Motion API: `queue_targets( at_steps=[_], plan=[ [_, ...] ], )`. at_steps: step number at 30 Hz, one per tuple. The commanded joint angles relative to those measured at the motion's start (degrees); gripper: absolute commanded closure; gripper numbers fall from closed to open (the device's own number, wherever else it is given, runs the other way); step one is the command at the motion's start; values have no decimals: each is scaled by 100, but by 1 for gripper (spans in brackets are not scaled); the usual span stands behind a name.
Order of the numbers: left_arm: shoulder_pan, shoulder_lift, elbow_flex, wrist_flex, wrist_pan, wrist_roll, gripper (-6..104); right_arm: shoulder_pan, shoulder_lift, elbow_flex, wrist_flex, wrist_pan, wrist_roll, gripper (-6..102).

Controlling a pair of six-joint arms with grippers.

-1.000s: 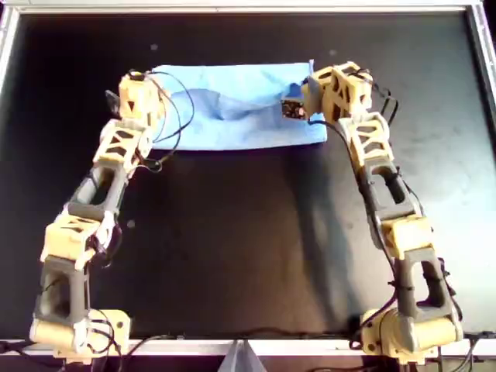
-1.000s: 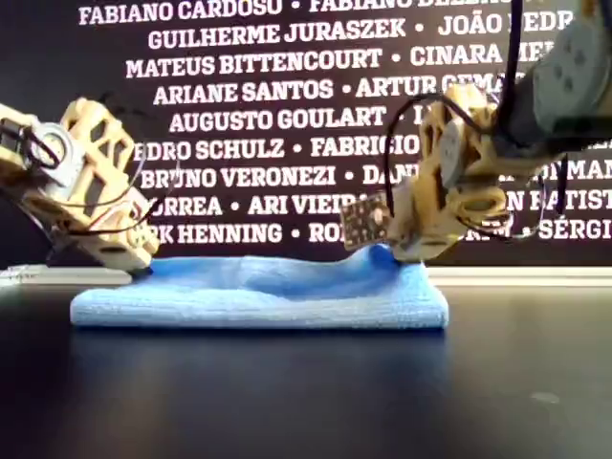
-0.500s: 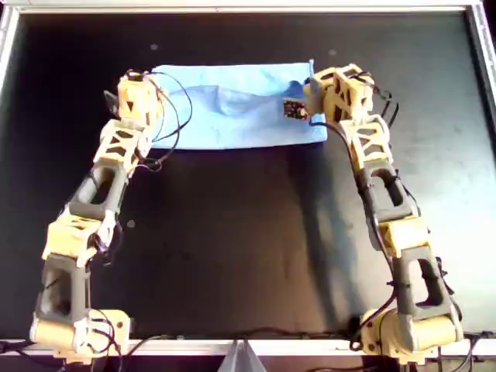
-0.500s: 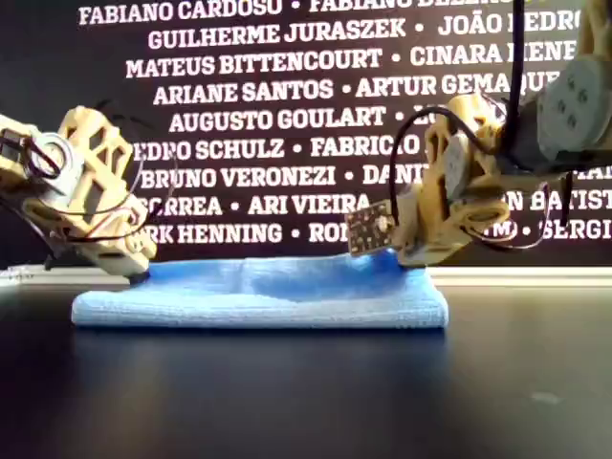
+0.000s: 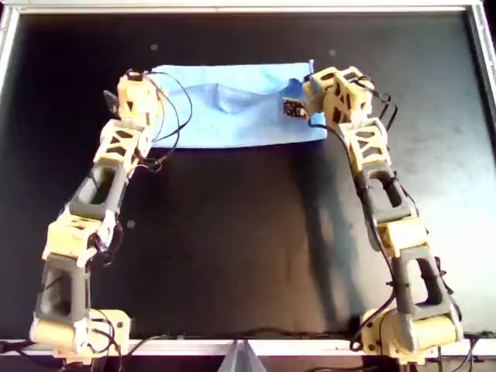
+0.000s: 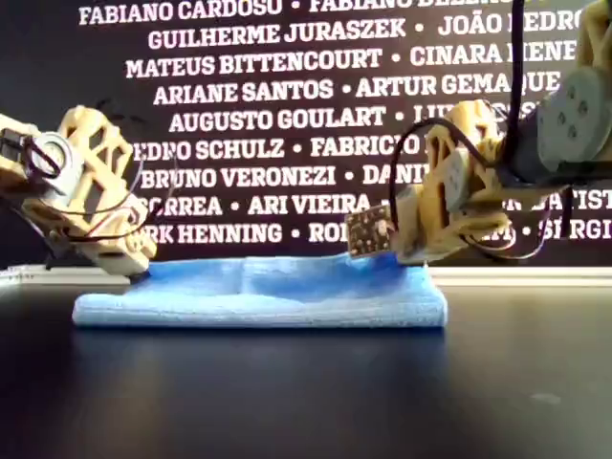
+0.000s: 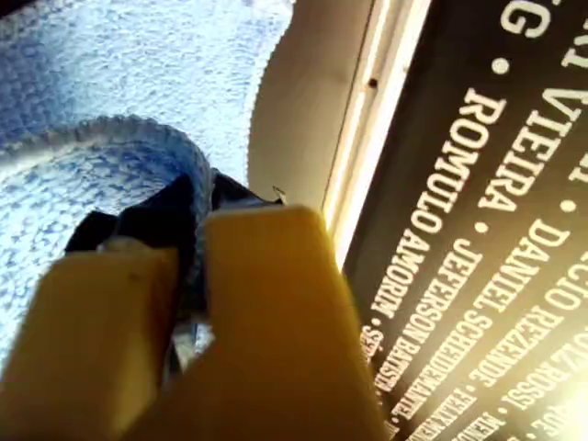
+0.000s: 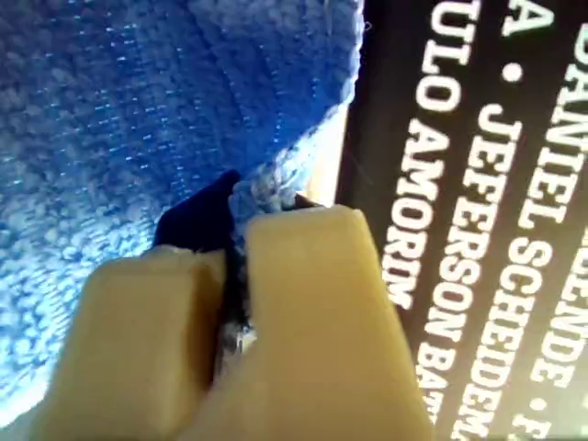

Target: Fold a cloth

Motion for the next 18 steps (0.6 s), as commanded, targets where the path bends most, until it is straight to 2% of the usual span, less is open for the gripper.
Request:
queue_targets(
  at_steps=[1, 5, 9, 12, 15, 18],
  plan=[
    [123, 255, -448, -141, -18, 44, 85, -114, 264, -422, -316, 9, 53, 83],
    [123, 264, -396, -132, -35, 44, 58, -220, 264, -404, -316, 0, -9, 63],
    [123, 264, -369, -132, -35, 35, 39, -290, 264, -466, -316, 0, -9, 52],
    [123, 308, -404, -132, -35, 35, 35, -281, 308, -475, -316, 0, -9, 50],
    [123, 360, -360, -123, -35, 35, 34, -255, 378, -475, -316, 0, 62, 49],
    [123, 369, -352, -88, -35, 35, 34, -237, 404, -475, -316, -79, 44, 49]
  ],
)
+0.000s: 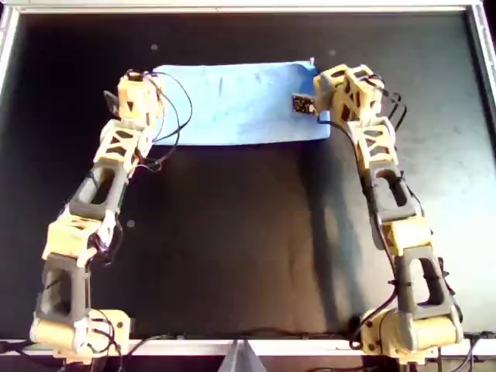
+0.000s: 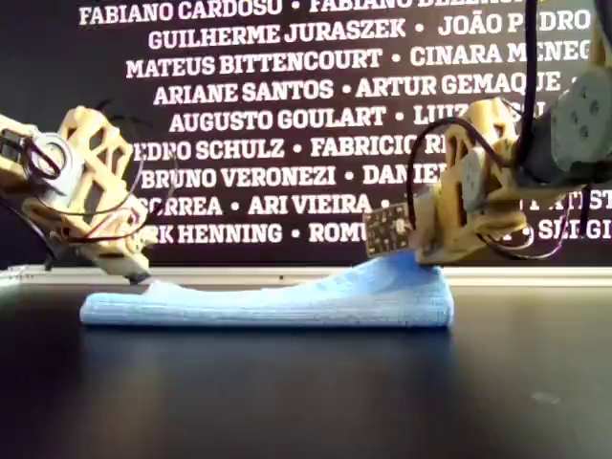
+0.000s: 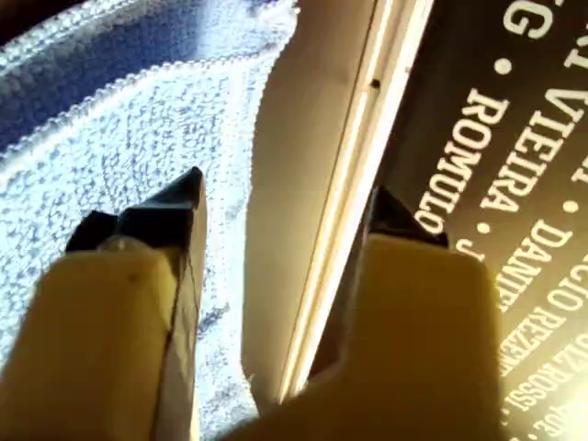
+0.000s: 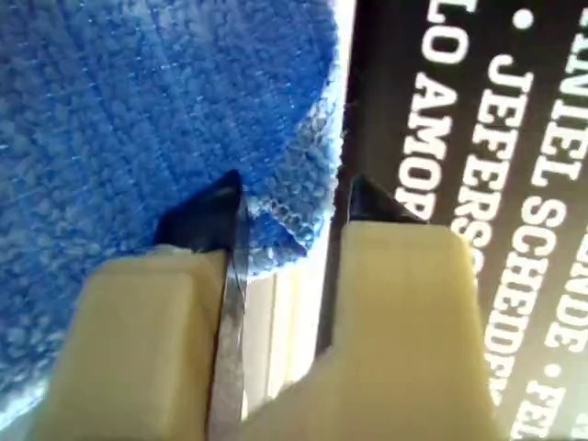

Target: Fold a cloth

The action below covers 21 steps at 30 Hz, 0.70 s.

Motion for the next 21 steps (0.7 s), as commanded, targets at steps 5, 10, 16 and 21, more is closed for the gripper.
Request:
queue_targets(
  at_steps=[5, 10, 16, 21],
  plan=[
    [88, 360, -343, -26, -35, 35, 34, 97, 299, -475, -316, -70, 18, 49],
    [97, 378, -343, -26, -44, 35, 34, 167, 475, -483, -316, -519, 26, 45],
    [35, 545, -290, 35, -35, 44, 34, 114, 448, -492, -316, -510, -53, 43],
    [35, 1424, 387, 1002, -35, 44, 34, -9, 721, -413, -176, -501, -62, 42]
  ],
)
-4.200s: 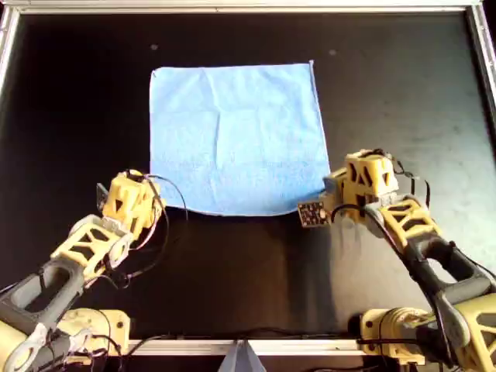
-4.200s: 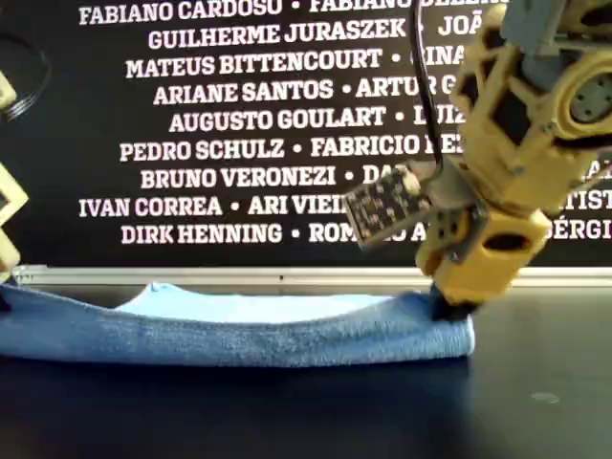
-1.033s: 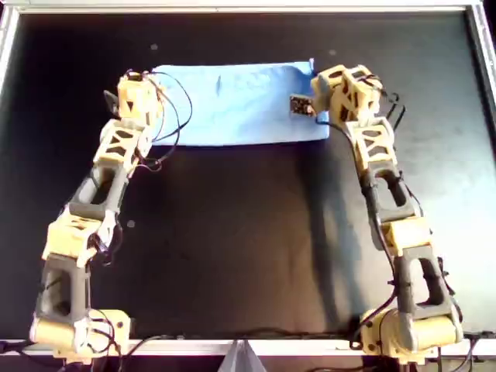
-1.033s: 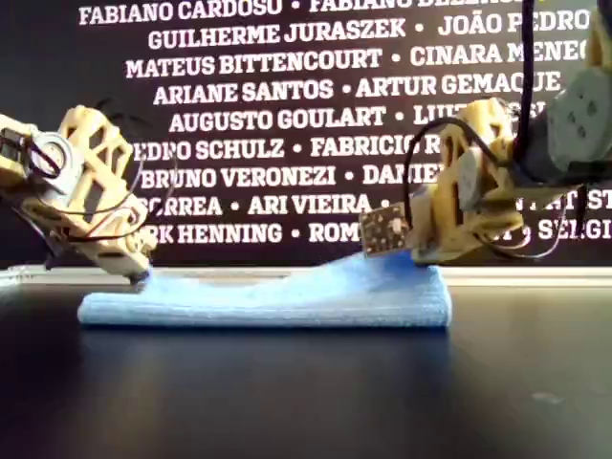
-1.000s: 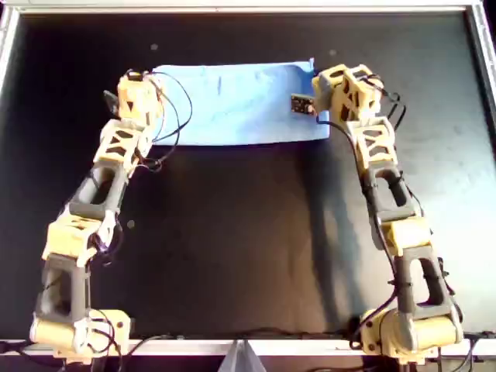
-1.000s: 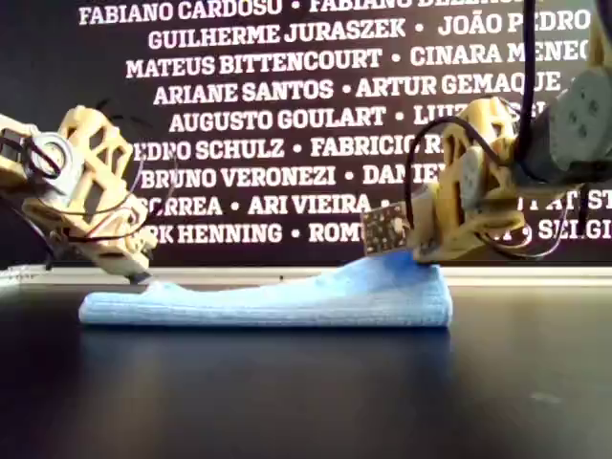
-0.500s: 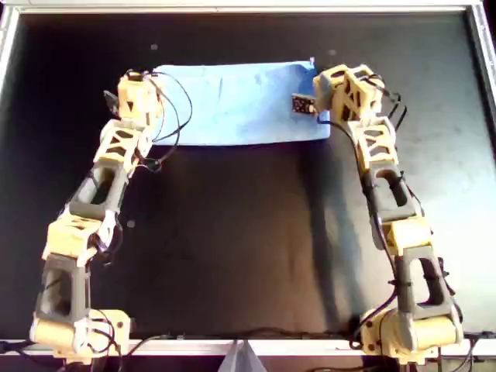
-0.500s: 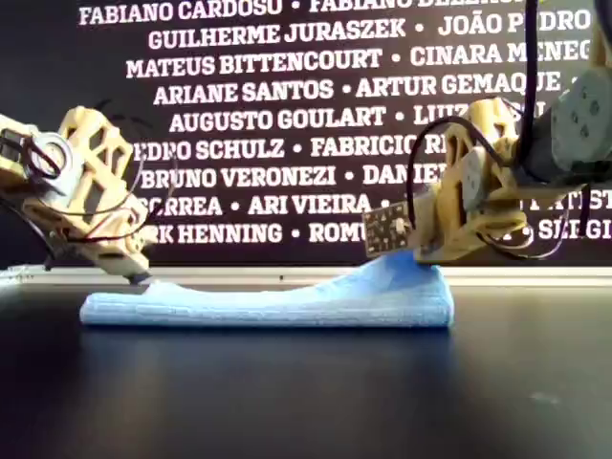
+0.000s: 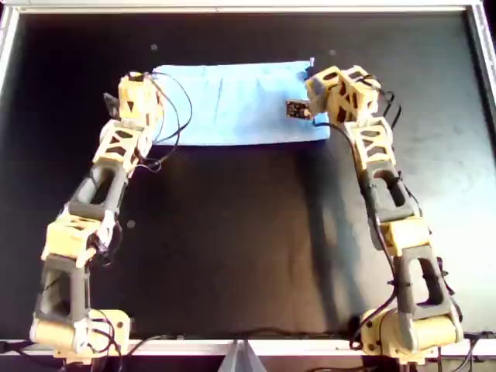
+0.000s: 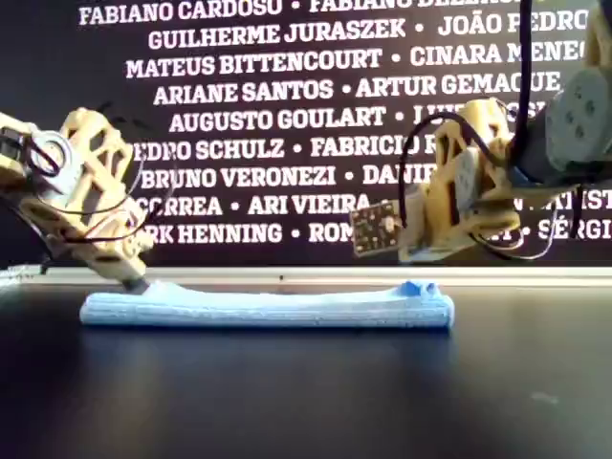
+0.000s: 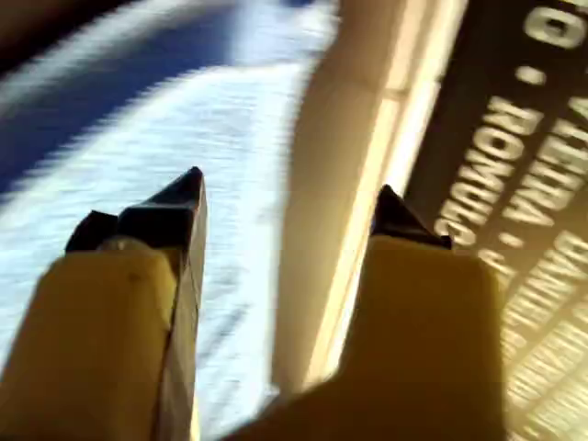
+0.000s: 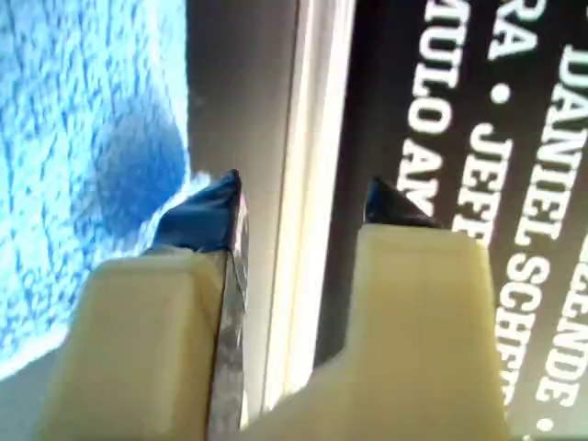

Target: Fold a cloth

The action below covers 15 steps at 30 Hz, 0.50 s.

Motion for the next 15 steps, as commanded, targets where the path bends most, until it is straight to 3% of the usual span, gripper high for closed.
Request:
queue_targets(
  at_steps=[1, 6, 10, 15],
  plan=[
    [35, 1441, 281, 747, -18, 44, 34, -79, 861, -352, -88, -18, 0, 42],
    [105, 3287, 1239, 2065, -26, 44, 34, -88, 1802, -387, 1942, -53, 62, 42],
    [114, 4992, 1872, 2681, -26, 44, 34, -62, 2927, -475, 4342, -18, -9, 42],
    [35, 6873, 2733, 3252, -26, -53, 35, -26, 4315, -316, 6741, -9, 70, 42]
  ],
)
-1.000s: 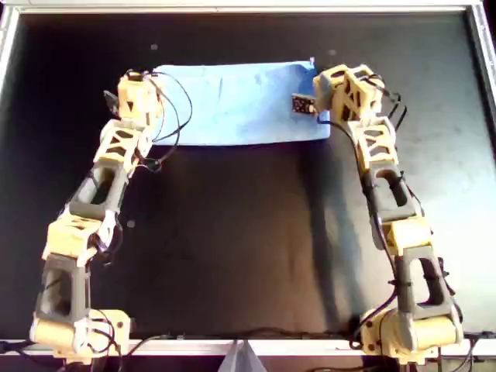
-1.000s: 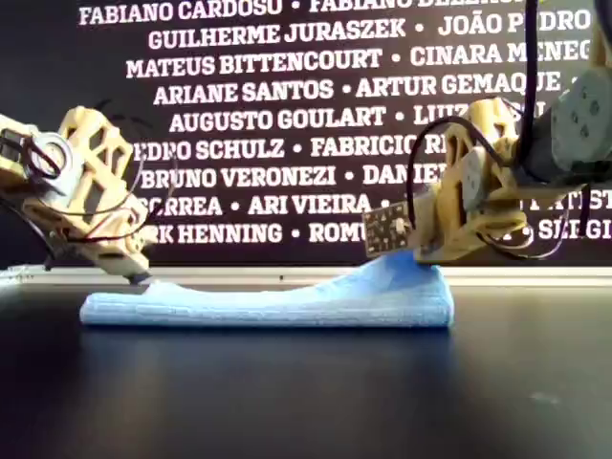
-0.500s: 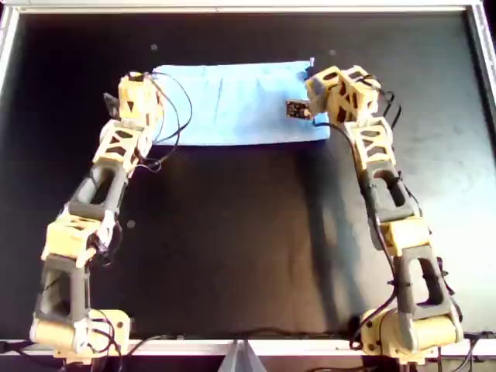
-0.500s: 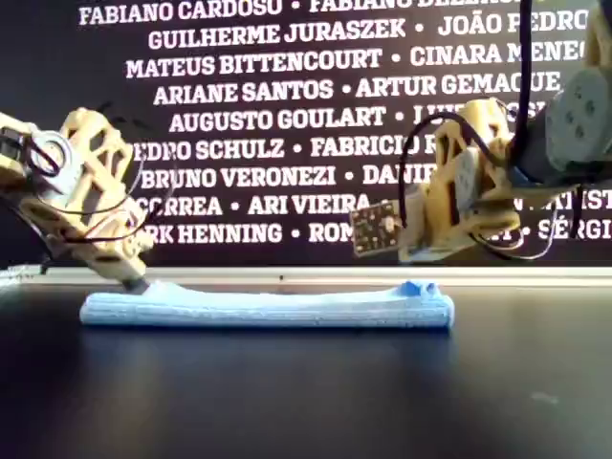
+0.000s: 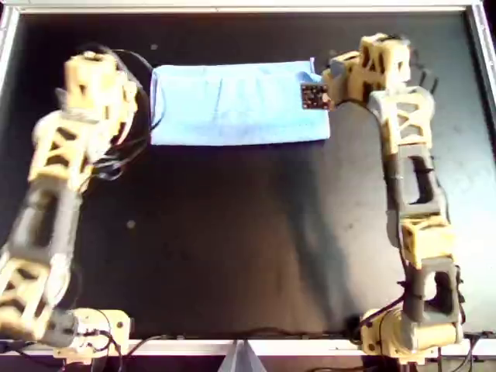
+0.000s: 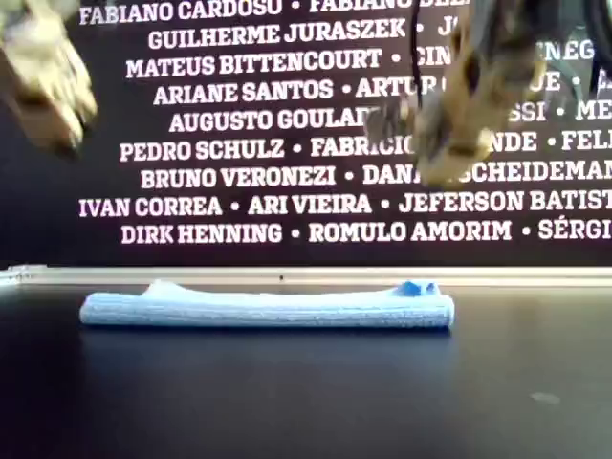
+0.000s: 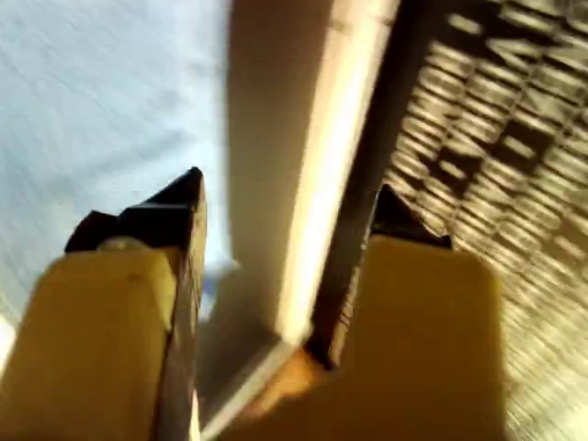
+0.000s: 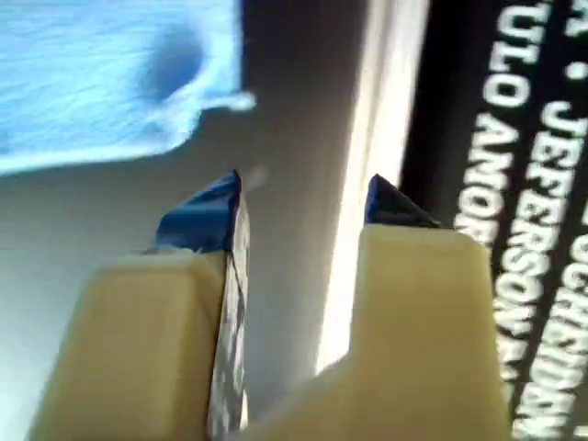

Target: Fold a cloth

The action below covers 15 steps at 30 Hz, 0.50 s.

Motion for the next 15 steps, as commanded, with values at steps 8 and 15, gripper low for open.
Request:
queue_targets(
  at_steps=[8, 15],
  plan=[
    [35, 3551, 896, 1898, -26, -53, 35, -70, 4342, 1345, 1591, 44, -18, 42],
    [70, 4720, 914, 2988, -18, -53, 34, -97, 7567, 5071, 1564, 53, -105, 42]
  ],
)
